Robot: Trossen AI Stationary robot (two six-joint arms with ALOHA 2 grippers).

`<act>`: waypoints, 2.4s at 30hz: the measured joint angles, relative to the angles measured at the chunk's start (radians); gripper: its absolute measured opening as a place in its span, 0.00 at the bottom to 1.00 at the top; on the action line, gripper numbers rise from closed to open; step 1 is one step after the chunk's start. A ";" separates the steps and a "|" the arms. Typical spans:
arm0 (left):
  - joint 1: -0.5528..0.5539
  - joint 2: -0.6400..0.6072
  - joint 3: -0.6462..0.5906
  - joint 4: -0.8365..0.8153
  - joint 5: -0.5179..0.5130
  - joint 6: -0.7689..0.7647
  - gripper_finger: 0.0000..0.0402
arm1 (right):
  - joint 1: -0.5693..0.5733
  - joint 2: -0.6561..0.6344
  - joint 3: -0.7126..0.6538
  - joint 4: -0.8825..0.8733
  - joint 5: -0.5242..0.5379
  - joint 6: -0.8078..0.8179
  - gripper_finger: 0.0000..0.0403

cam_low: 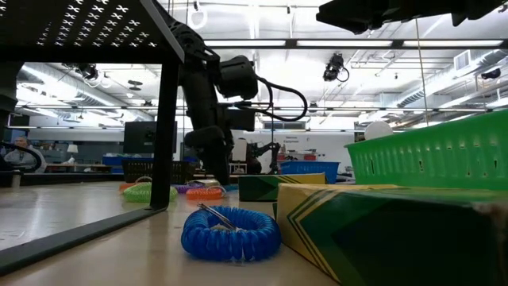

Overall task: Pick & Place Office Desk Supplies
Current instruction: Put the blue rubber band into the black bin

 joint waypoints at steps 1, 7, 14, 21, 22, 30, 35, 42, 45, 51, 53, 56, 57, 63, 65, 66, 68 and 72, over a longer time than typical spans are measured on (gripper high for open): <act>0.000 0.000 0.000 -0.003 0.011 0.005 0.01 | 0.000 0.000 0.000 0.000 0.000 0.000 0.48; -0.002 0.000 0.000 -0.009 0.038 0.016 0.02 | 0.000 0.000 0.000 0.000 0.000 0.007 0.48; 0.000 0.000 0.000 -0.009 0.109 0.028 0.05 | 0.000 0.000 0.000 0.000 0.000 0.008 0.48; 0.000 0.000 0.000 -0.010 0.106 0.029 0.06 | 0.000 0.000 0.000 0.000 0.000 0.008 0.48; 0.000 0.000 0.000 -0.009 0.106 0.029 0.07 | 0.000 0.000 0.001 0.000 0.000 0.008 0.48; 0.000 0.000 0.000 -0.008 0.045 0.031 0.24 | 0.000 0.000 0.001 0.000 0.000 0.008 0.48; 0.000 0.000 0.000 0.009 0.039 0.033 0.36 | 0.000 0.000 0.001 0.000 0.000 0.008 0.48; -0.002 0.000 0.000 0.010 0.044 0.033 0.38 | 0.000 0.000 0.001 0.000 0.000 0.008 0.48; -0.002 0.000 0.000 0.010 0.062 0.033 0.37 | 0.000 0.000 0.001 0.000 0.000 0.008 0.48; -0.002 0.000 0.000 0.010 0.063 0.033 0.33 | 0.000 0.000 0.001 0.000 0.000 0.008 0.48; -0.003 0.000 0.000 0.010 0.063 0.029 0.31 | 0.000 0.000 0.001 0.000 0.000 0.008 0.48; -0.003 0.000 0.000 0.010 0.064 0.022 0.28 | 0.000 0.000 0.001 0.000 0.000 0.008 0.48; -0.006 0.000 0.000 0.010 0.072 0.020 0.27 | 0.000 0.000 0.001 0.000 0.000 0.008 0.48; -0.035 0.025 0.001 0.018 0.114 0.005 0.19 | 0.000 0.000 0.001 0.001 0.000 0.008 0.48; -0.041 0.043 0.005 0.025 0.105 0.005 0.17 | 0.000 0.000 0.001 0.003 0.000 0.008 0.48; -0.041 0.054 0.004 0.028 0.105 0.003 0.17 | 0.000 0.000 0.001 0.003 0.000 0.008 0.48; -0.041 0.061 0.005 0.032 0.093 -0.001 0.17 | 0.000 0.000 0.001 0.006 0.000 0.008 0.48; -0.039 0.057 0.004 0.036 0.025 -0.013 0.12 | -0.001 0.000 0.001 0.010 0.000 0.006 0.48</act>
